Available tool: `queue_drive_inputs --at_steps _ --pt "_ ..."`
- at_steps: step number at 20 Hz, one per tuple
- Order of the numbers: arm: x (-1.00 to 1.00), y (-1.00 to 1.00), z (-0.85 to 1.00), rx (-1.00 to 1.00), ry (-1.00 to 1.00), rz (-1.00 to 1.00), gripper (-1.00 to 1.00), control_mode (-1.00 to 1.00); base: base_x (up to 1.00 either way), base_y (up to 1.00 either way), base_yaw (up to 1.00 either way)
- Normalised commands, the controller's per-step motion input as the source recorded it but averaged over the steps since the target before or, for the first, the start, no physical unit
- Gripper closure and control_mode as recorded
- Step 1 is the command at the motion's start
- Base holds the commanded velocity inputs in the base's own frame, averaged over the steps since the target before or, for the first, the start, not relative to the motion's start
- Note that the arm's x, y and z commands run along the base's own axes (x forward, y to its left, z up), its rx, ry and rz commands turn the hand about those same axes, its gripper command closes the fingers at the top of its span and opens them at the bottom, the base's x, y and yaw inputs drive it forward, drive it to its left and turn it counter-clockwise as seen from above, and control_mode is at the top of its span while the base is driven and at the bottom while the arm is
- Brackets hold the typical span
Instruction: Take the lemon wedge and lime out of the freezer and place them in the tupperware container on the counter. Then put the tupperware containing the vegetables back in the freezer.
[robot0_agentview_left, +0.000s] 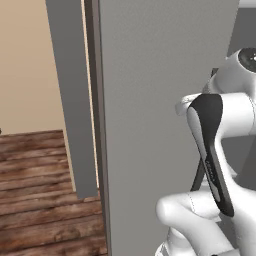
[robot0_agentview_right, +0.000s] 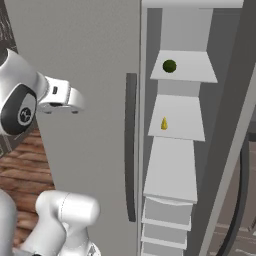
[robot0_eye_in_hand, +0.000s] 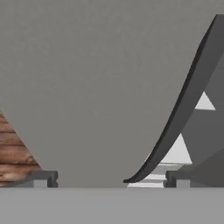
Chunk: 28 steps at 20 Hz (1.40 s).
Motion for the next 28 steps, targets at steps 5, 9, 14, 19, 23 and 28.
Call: queue_drive_inputs --at_steps 5,9,14,19,23,28 --pt "-0.13 -0.04 -0.04 0.0 0.0 0.0 -1.0 1.0 -0.24 -0.1 0.0" --pt "0.0 0.0 0.0 0.0 0.0 0.0 -1.0 1.0 -0.09 -0.16 0.0" --pt "0.0 0.0 0.0 0.0 0.0 0.0 -1.0 1.0 -0.22 -0.38 -0.08" --pt "0.0 0.0 0.0 0.0 0.0 0.0 -1.0 1.0 0.09 -0.66 -0.02" --pt "0.0 0.0 0.0 0.0 0.0 0.0 -1.0 1.0 0.23 -0.68 0.0" --pt "0.0 0.0 0.0 0.0 0.0 0.0 -1.0 1.0 0.67 -0.23 -0.01"
